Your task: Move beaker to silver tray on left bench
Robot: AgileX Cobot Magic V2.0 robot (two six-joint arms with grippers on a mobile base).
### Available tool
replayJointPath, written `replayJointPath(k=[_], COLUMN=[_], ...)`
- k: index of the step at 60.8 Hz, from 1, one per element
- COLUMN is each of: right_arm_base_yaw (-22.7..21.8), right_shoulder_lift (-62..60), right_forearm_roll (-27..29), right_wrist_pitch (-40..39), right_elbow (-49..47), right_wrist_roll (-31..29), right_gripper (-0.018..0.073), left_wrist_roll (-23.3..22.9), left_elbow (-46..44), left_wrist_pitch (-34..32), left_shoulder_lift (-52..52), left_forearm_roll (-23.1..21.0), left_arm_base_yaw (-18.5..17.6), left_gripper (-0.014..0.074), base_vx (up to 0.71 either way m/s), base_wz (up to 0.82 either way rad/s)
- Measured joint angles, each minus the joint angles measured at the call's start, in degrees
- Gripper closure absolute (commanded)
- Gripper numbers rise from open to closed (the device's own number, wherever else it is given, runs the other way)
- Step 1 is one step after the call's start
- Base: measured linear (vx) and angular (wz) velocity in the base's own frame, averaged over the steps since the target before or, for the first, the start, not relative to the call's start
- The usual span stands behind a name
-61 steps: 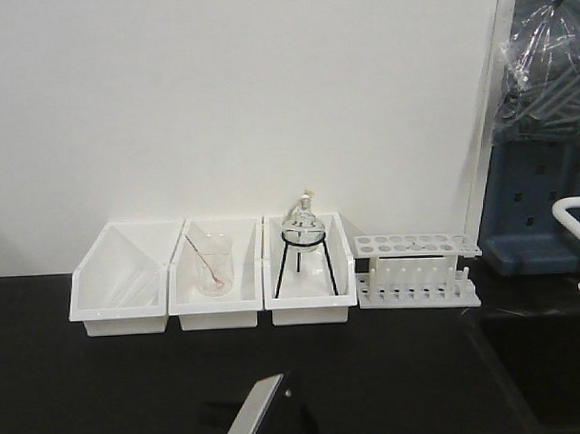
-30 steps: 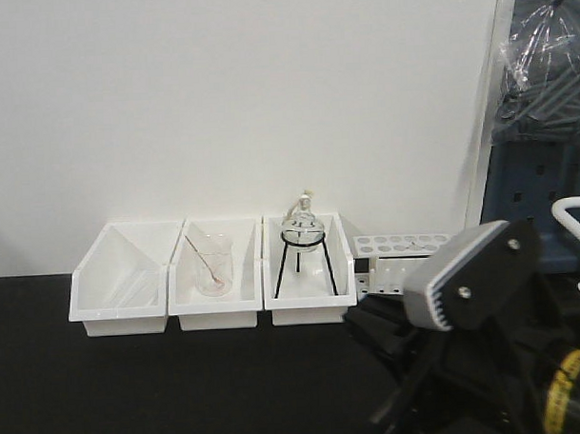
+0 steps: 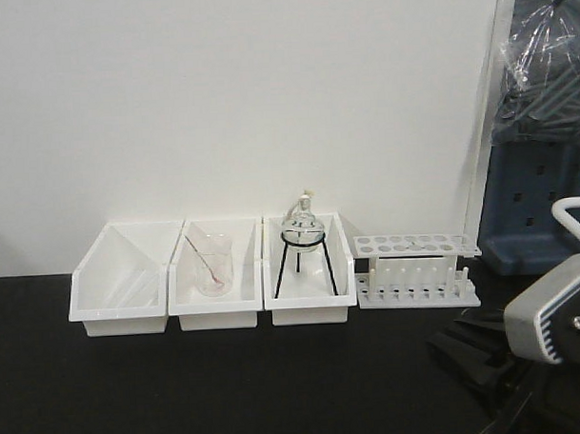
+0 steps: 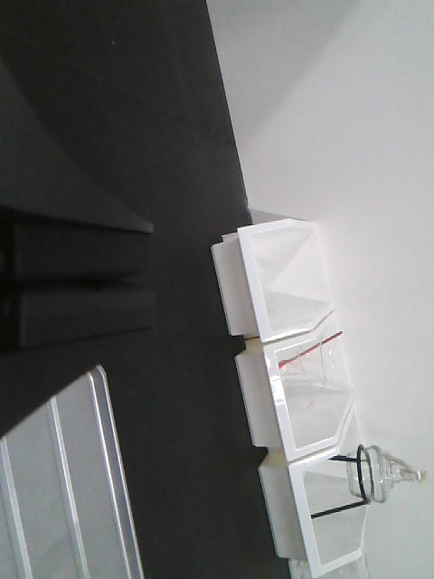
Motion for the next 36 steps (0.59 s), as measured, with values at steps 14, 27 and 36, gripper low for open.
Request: replayJointPath(k=[14, 27, 36], right_arm_base_yaw=[0.0, -0.7, -8.8], right_shoulder_lift=[0.0, -5.0, -16.6], right_forearm_roll=[10.5, 33.0, 39.7], right_wrist_pitch=[0.8, -2.8, -9.8], right_elbow=[0.0, 5.6, 18.2], right_wrist_roll=[-6.6, -30.4, -31.2], right_gripper=[0.0573, 0.0572, 0.0571], left_wrist_roll=[0.0, 0.0, 0.0], left_elbow=[0.0, 0.0, 0.0], left_wrist_pitch=[0.0, 0.0, 0.0], left_shoulder_lift=[0.0, 0.0, 0.0], left_forearm_roll=[0.0, 0.0, 0.0], left_arm_base_yaw=[0.0, 0.0, 0.0], left_gripper=[0.0595, 0.0595, 0.0595], base_vx=[0.00, 0.00, 0.00], base_wz=[0.00, 0.00, 0.00])
